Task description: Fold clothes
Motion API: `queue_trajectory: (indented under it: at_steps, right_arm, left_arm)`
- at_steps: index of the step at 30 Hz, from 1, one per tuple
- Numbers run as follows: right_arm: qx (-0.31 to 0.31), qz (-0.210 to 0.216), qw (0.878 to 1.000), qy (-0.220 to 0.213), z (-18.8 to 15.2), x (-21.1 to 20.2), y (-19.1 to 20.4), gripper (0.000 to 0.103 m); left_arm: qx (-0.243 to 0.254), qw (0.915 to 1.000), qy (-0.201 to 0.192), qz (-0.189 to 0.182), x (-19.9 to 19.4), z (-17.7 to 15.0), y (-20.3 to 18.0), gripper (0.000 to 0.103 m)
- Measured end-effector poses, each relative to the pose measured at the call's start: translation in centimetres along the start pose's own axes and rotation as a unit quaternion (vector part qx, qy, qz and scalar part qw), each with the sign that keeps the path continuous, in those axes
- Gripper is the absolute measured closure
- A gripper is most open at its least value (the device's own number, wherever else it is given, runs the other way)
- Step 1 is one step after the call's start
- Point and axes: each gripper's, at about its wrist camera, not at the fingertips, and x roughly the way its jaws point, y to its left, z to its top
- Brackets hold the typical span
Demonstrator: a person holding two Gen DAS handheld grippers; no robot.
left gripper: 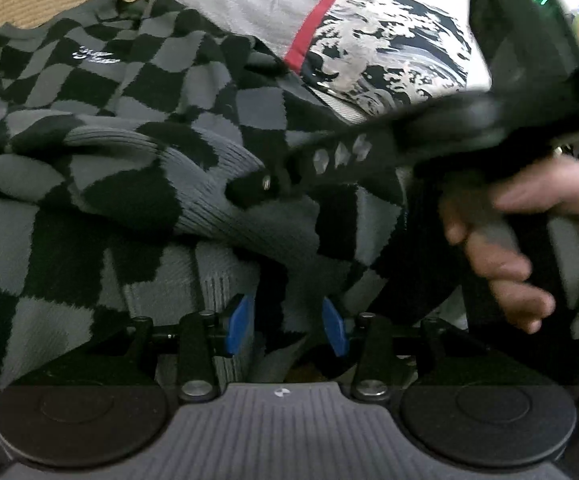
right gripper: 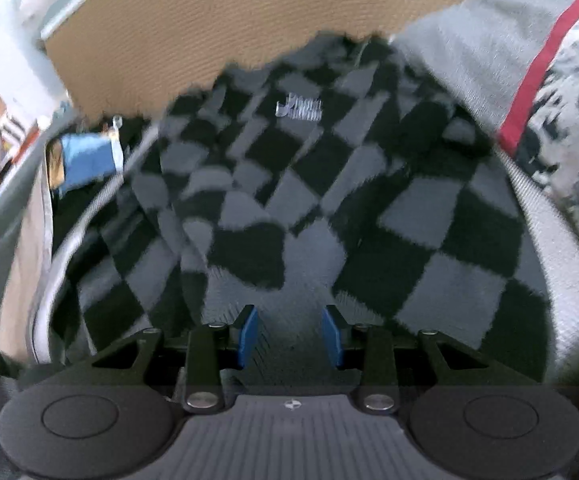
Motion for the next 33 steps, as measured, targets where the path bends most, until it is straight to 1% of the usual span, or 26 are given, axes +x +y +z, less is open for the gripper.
queue_trajectory:
  at_steps: [1,3,5,8,11,14,16,18,20,23,25,27,30,33]
  right_arm:
    - [-0.002,0.0,1.0,0.009,-0.1,0.7,-0.1,0.062]
    - [0.003,0.004,1.0,0.012,-0.3,1.2,-0.4,0.058]
    - [0.01,0.008,1.0,0.016,-0.3,1.5,-0.7,0.057]
    - [0.003,-0.003,1.0,0.011,-0.1,0.6,-0.3,0.057]
    - [-0.006,-0.01,1.0,0.001,-0.4,-0.3,0.4,0.057]
    - [-0.012,-0.002,1.0,-0.002,-0.8,-0.5,1.1,0.057]
    - [-0.02,-0.001,1.0,-0.001,-1.1,-0.4,1.6,0.057]
    - [-0.029,-0.001,1.0,0.0,-1.2,-0.4,2.2,0.057]
    - [-0.039,-0.005,0.999,0.0,-1.3,-0.3,2.7,0.056]
    - [-0.048,-0.009,0.999,-0.001,-1.4,-0.3,3.0,0.055]
    - [-0.046,-0.008,0.999,-0.001,-1.4,-0.3,2.9,0.055]
    - [-0.045,-0.008,0.999,0.0,-1.5,-0.5,2.8,0.055]
    - [-0.048,-0.009,0.999,0.0,-1.8,-0.7,2.7,0.055]
    - [-0.05,-0.014,0.999,0.001,-2.1,-1.1,2.5,0.055]
  left_arm:
    - [-0.004,1.0,-0.002,0.003,-0.2,-0.2,0.2,0.058]
    - [-0.01,0.9998,-0.008,0.013,-0.7,-0.6,0.3,0.058]
    - [-0.013,0.999,-0.016,0.04,-1.5,-1.3,0.6,0.055]
    - [-0.025,0.9963,-0.029,0.077,-3.3,-2.9,1.7,0.054]
    - [-0.052,0.9917,-0.042,0.109,-5.4,-4.6,3.6,0.054]
    - [-0.088,0.9829,-0.062,0.149,-8.0,-6.1,5.9,0.054]
    - [-0.11,0.9747,-0.078,0.178,-10.1,-7.1,7.6,0.05]
    - [-0.129,0.9643,-0.089,0.214,-12.3,-8.0,9.4,0.046]
    - [-0.153,0.9552,-0.091,0.237,-13.9,-8.8,11.4,0.045]
    - [-0.18,0.9458,-0.091,0.255,-15.4,-9.7,14.2,0.045]
    - [-0.185,0.9424,-0.073,0.269,-15.2,-9.8,15.5,0.044]
    - [-0.184,0.9424,-0.067,0.271,-14.8,-9.7,16.2,0.044]
    - [-0.198,0.9432,-0.064,0.259,-14.0,-9.6,17.4,0.043]
    - [-0.204,0.945,-0.052,0.251,-13.2,-9.8,18.1,0.043]
